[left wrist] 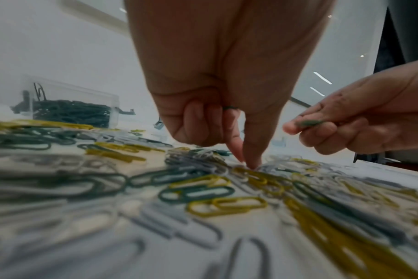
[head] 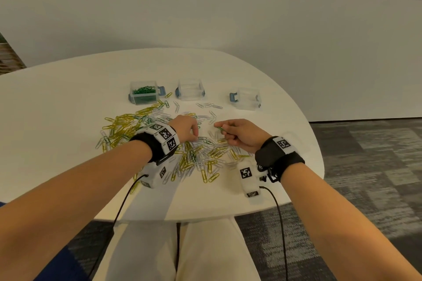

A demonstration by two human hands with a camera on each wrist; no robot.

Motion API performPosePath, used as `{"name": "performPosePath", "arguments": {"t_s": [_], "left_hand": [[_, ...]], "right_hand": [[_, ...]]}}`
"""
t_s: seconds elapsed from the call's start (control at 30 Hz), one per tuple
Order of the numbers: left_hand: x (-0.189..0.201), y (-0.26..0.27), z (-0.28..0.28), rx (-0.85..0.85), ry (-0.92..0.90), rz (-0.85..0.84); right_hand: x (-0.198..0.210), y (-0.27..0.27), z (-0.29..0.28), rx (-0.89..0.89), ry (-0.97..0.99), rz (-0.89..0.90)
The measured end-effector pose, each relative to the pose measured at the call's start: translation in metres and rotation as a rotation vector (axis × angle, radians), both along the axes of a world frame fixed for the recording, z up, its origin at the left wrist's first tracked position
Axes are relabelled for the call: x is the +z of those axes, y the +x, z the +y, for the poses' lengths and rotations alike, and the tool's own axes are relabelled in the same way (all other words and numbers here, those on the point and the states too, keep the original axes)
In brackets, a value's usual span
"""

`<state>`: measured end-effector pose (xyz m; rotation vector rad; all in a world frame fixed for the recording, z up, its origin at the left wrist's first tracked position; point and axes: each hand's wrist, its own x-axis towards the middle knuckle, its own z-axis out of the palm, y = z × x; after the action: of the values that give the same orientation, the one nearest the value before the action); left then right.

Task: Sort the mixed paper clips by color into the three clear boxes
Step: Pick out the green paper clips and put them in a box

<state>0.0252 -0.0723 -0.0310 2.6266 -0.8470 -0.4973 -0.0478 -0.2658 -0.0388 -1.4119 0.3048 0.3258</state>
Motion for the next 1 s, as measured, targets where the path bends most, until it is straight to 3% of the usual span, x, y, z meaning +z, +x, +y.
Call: {"name": "performPosePath", "arguments": {"t_s": [0.13,0.23,0.3,0.43,0.53,0.7,0.83,0.9,1.0], "left_hand": [[0.004,-0.003,-0.006,-0.038,0.048,0.012],[0.004,-0.005,-0.009,-0.002,0.017,-0.023],[0.002,-0.004,-0.011,0.028,-0.016,-0.053],[0.001,-0.004,-0.017,0.004,0.042,-0.013],[-0.002,-0.004,-0.02,-0.019,0.064,-0.017],[-0.004,0.005,-0.014,0.01,0.089,0.048],[0.002,0.011,-0.005,0.045,-0.011,0.166],[0.002,0.013,0.0,0.149,-0.213,0.383],[-0.002,0.008,0.011,0.344,-0.686,0.849]], "right_hand": [[0.005,-0.002,0.0,-0.081,0.405,0.056],[0.009,-0.001,0.004,-0.113,0.372,0.079],[0.009,0.002,0.009,-0.08,0.177,0.089],[0.006,0.01,0.023,0.113,-0.624,-0.016],[0.004,0.012,0.028,0.23,-1.004,-0.09],[0.006,0.013,0.017,0.266,-1.161,-0.098],[0.01,0.014,0.03,0.337,-1.164,-0.204],[0.009,0.017,0.039,0.428,-1.219,-0.155],[0.009,0.023,0.043,0.527,-1.318,-0.079]]}}
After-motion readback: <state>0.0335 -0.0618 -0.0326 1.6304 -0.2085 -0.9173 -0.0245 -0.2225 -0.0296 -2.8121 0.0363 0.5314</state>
